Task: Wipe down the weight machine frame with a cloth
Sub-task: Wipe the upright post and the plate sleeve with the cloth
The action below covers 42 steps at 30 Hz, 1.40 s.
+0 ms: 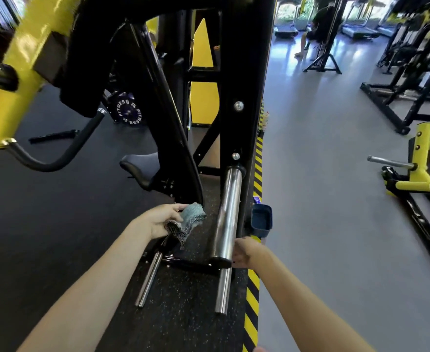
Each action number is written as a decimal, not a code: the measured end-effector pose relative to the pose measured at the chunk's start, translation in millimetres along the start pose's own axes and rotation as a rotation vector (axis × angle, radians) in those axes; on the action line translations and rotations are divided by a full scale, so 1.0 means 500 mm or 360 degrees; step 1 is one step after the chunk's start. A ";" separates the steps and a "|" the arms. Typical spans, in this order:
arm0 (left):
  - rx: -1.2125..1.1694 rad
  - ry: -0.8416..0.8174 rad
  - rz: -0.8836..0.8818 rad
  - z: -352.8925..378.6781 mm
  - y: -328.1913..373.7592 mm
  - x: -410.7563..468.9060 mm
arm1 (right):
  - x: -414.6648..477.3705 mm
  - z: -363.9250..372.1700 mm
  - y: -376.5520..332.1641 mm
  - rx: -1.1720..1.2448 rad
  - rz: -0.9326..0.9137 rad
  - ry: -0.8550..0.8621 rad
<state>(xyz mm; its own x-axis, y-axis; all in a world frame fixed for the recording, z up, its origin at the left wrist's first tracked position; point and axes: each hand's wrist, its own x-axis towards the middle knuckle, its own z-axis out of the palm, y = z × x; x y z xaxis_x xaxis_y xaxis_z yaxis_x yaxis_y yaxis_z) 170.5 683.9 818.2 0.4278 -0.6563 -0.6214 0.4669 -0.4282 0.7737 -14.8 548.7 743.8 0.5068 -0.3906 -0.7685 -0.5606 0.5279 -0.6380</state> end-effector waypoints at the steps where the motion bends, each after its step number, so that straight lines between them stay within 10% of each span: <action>1: -0.0033 -0.0025 -0.0028 -0.006 -0.023 -0.001 | -0.002 0.012 0.020 0.0034 0.0024 -0.0050; 7: -0.0037 -0.0298 -0.0077 -0.033 -0.148 -0.023 | -0.013 0.109 0.095 0.0327 -0.0031 -0.0582; 19: 0.0127 -0.0510 -0.0280 -0.104 -0.265 -0.059 | -0.024 0.134 0.120 0.0692 -0.0227 -0.0245; 37: -0.0145 -0.0211 -0.0036 -0.103 -0.291 -0.057 | -0.029 0.127 0.121 0.0777 -0.0208 -0.0305; 42: 0.0434 0.0204 0.0300 -0.074 -0.295 -0.064 | -0.035 0.152 0.116 0.0702 -0.0178 -0.0277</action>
<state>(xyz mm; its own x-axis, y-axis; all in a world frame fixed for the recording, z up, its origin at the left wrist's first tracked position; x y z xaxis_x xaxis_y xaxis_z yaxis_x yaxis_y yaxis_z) 116.4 791.1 719.4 0.5884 -0.6638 -0.4617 0.1543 -0.4684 0.8700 -6.3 643.5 724.1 0.6714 -0.3512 -0.6526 -0.1842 0.7739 -0.6060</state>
